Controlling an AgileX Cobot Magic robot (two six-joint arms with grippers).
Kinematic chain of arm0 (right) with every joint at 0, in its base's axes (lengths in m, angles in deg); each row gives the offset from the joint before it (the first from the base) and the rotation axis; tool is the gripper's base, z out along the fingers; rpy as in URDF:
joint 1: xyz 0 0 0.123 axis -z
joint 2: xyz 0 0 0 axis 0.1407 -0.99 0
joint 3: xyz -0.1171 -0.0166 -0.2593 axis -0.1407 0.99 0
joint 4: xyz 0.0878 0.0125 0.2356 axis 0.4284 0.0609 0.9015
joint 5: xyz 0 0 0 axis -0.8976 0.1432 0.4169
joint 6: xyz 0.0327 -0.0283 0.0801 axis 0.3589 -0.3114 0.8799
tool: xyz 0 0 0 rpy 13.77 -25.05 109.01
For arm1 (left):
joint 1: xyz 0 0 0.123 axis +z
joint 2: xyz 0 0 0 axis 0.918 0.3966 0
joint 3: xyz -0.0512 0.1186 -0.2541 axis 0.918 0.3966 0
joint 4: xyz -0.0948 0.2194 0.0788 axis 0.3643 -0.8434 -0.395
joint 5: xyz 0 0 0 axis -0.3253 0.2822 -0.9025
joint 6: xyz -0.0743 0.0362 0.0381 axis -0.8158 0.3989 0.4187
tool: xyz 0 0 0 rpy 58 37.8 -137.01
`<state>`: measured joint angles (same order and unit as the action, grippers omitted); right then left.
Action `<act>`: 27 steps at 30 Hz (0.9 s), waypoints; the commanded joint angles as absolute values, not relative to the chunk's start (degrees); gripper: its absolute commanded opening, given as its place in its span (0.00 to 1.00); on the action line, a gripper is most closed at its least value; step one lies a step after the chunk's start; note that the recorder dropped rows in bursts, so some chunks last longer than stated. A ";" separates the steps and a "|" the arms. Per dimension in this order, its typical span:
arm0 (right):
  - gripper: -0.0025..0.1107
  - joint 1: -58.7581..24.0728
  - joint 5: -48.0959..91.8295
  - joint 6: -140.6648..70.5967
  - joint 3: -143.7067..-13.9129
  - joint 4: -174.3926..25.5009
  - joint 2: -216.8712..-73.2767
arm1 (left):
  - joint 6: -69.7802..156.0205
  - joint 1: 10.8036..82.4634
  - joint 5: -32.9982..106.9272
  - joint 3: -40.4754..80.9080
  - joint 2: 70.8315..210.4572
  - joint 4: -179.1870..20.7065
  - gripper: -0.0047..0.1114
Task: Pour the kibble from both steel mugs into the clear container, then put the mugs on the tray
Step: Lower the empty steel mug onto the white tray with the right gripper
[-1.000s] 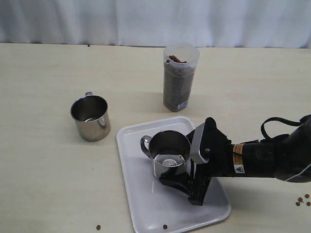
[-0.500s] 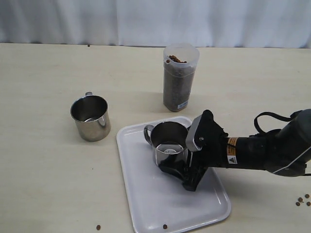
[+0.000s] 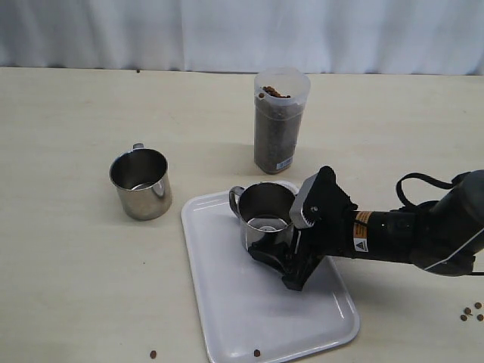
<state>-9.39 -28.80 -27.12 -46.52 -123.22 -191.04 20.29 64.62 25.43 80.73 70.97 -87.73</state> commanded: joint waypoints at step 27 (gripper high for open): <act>0.85 -9.38 -28.87 -25.25 -46.87 -123.29 -191.05 | 20.01 64.58 25.68 80.91 70.83 -87.69 0.04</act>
